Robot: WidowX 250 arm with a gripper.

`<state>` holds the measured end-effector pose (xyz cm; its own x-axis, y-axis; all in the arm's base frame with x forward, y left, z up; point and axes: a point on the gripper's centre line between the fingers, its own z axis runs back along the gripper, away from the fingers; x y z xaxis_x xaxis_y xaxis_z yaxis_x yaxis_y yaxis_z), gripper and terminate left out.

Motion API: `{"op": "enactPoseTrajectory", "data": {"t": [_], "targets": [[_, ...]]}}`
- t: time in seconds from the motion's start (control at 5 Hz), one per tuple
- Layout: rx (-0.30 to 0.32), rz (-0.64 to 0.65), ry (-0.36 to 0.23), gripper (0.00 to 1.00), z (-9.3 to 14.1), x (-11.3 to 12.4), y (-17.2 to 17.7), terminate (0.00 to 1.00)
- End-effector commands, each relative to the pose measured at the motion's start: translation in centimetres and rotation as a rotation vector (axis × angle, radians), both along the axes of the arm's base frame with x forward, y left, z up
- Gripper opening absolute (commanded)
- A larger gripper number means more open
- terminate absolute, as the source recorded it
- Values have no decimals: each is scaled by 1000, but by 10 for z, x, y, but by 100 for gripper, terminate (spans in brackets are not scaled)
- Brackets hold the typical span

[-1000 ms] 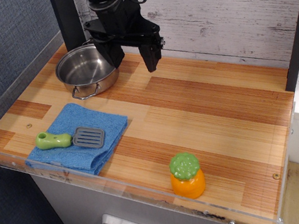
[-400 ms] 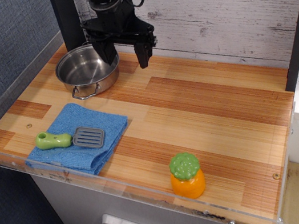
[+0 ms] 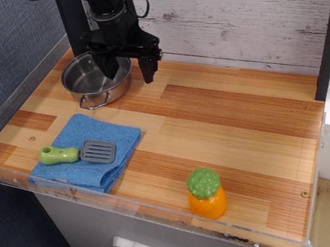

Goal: Put the pot above the salt.

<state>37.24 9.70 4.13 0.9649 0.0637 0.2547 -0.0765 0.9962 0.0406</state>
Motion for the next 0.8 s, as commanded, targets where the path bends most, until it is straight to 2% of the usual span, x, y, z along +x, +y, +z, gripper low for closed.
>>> {"op": "enactPoseTrajectory", "data": {"t": [0.0, 0.2, 0.6], "targets": [[26, 39, -19, 0, -5, 1, 22, 0], [46, 47, -11, 0, -7, 1, 21, 0], [43, 39, -18, 0, -6, -1, 18, 0]]}}
